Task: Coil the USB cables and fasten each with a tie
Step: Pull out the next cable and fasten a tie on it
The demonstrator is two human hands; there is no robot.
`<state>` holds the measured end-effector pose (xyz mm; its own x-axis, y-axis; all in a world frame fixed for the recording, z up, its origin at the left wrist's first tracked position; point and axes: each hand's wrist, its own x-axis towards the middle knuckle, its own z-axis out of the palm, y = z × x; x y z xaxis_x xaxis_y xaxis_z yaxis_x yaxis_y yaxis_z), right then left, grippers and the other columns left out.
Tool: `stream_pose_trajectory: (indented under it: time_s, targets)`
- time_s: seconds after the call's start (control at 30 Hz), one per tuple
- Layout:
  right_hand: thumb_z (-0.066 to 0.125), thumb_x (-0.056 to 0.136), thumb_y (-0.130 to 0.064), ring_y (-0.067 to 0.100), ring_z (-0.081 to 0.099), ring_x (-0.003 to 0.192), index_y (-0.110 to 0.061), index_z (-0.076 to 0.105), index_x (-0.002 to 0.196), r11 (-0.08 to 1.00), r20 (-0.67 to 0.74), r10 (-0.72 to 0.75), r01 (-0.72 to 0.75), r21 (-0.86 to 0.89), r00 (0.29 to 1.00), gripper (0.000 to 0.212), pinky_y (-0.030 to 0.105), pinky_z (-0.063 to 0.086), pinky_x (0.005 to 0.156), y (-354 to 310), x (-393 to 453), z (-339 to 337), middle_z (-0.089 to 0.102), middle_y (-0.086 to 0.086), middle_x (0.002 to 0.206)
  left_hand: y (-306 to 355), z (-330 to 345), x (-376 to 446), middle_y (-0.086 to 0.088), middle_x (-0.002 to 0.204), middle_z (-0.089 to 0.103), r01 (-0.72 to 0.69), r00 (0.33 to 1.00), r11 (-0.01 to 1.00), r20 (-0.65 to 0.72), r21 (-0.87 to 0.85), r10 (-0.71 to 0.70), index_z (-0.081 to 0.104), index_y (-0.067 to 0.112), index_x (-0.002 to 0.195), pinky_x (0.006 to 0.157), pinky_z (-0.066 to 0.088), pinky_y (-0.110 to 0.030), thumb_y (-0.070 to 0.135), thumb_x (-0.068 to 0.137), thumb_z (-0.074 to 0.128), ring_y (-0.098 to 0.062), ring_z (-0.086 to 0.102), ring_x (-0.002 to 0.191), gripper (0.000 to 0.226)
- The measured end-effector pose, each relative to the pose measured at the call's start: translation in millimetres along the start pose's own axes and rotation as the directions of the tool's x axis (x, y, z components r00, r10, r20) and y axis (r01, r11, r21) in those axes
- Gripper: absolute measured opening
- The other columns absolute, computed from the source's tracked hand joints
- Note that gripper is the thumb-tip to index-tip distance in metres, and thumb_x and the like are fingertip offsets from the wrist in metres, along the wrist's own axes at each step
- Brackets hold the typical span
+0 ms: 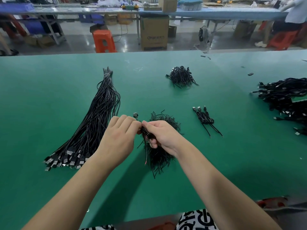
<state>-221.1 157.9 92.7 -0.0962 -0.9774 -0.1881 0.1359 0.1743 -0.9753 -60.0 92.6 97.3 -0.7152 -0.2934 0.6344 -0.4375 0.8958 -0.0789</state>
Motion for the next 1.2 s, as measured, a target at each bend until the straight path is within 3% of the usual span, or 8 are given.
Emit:
stream_pose_trajectory:
  time_s: [0.3, 0.43, 0.57, 0.67, 0.77, 0.9, 1.03, 1.2]
  targets:
    - [0.057, 0.101, -0.042, 0.014, 0.041, 0.048, 0.004, 0.062, 0.083, 0.982, -0.149, -0.069, 0.041, -0.185, 0.986, 0.049, 0.025, 0.04, 0.046, 6.4, 6.2, -2.3, 0.053, 0.002, 0.063, 0.4, -3.8, 4.0, -0.001, 0.085, 0.066, 0.181, 0.982, 0.97, 0.075, -0.16, -0.171, 0.068, 0.009, 0.09, 0.071, 0.044, -0.043, 0.021, 0.093, 0.054, -0.027, 0.063, 0.079, 0.019]
    - [0.056, 0.101, -0.029, 0.012, 0.051, 0.049, -0.025, 0.068, 0.085, 0.969, -0.172, -0.129, 0.087, -0.233, 0.977, 0.021, 0.027, 0.05, 0.05, 8.6, 6.5, -8.6, 0.062, -0.013, 0.063, 5.2, -5.7, 6.5, 0.008, 0.081, 0.065, 0.339, 0.941, 0.902, 0.108, -0.269, -0.321, 0.067, 0.014, 0.087, 0.075, 0.04, -0.036, 0.01, 0.088, 0.07, -0.014, 0.059, 0.071, 0.005]
    - [0.071, 0.09, -0.007, 0.012, 0.049, 0.066, -0.041, 0.067, 0.112, 0.828, -0.091, -0.388, 0.303, -0.471, 0.917, 0.041, 0.022, 0.049, 0.066, 7.5, 4.1, -15.2, 0.059, -0.012, 0.116, 3.9, -4.8, 8.2, 0.018, 0.064, 0.061, 0.611, 0.782, 0.586, 0.29, -0.532, -0.552, 0.066, 0.022, 0.079, 0.057, 0.041, -0.016, 0.013, 0.088, 0.069, 0.0, 0.053, 0.056, 0.012]
    - [0.076, 0.088, -0.021, 0.011, 0.053, 0.07, -0.032, 0.075, 0.097, 0.788, -0.082, -0.444, 0.345, -0.511, 0.892, 0.015, 0.021, 0.046, 0.07, 5.7, 3.5, -14.3, 0.064, -0.021, 0.097, 0.8, -4.6, 8.9, 0.014, 0.06, 0.06, 0.673, 0.709, 0.367, 0.416, -0.643, -0.57, 0.068, 0.022, 0.079, 0.052, 0.04, -0.024, 0.013, 0.09, 0.069, -0.004, 0.046, 0.052, 0.014]
    - [0.07, 0.094, -0.028, 0.003, 0.047, 0.053, -0.033, 0.07, 0.078, 0.856, -0.11, -0.335, 0.254, -0.449, 0.936, 0.017, 0.015, 0.039, 0.057, 7.4, 4.2, -13.4, 0.055, -0.017, 0.056, 3.7, -8.0, 9.8, 0.012, 0.069, 0.064, 0.571, 0.812, 0.582, 0.295, -0.579, -0.503, 0.067, 0.021, 0.082, 0.059, 0.038, -0.012, 0.012, 0.09, 0.069, 0.0, 0.052, 0.061, 0.012]
    - [0.064, 0.099, -0.023, 0.013, 0.036, 0.048, -0.025, 0.067, 0.098, 0.98, -0.125, -0.129, 0.107, -0.167, 0.984, 0.004, 0.027, 0.035, 0.045, 11.3, 5.3, -7.2, 0.044, -0.004, 0.054, 3.5, -7.9, 7.8, 0.001, 0.083, 0.065, 0.179, 0.984, 0.949, 0.069, -0.26, -0.167, 0.067, 0.01, 0.088, 0.074, 0.04, -0.034, 0.013, 0.091, 0.058, -0.015, 0.054, 0.076, 0.01]
    - [0.064, 0.098, -0.023, 0.013, 0.044, 0.045, -0.02, 0.06, 0.099, 0.995, -0.102, -0.076, 0.07, -0.068, 0.992, 0.004, 0.023, 0.034, 0.039, 8.3, 3.8, -8.5, 0.056, 0.004, 0.059, 1.8, -4.5, 2.5, -0.004, 0.084, 0.065, 0.02, 0.997, 0.991, 0.074, -0.132, -0.01, 0.068, 0.006, 0.09, 0.072, 0.044, -0.042, 0.013, 0.095, 0.053, -0.028, 0.061, 0.076, 0.018]
    - [0.053, 0.101, 0.0, 0.016, 0.06, 0.064, -0.011, 0.07, 0.108, 0.987, 0.052, -0.13, 0.124, 0.101, 0.99, 0.022, 0.029, 0.056, 0.064, 5.2, -1.0, -11.4, 0.072, 0.008, 0.081, 5.5, -6.2, 2.0, 0.009, 0.081, 0.065, 0.429, 0.903, 0.799, 0.164, -0.421, -0.398, 0.066, 0.018, 0.088, 0.072, 0.043, -0.023, 0.009, 0.091, 0.068, -0.007, 0.055, 0.076, 0.01]
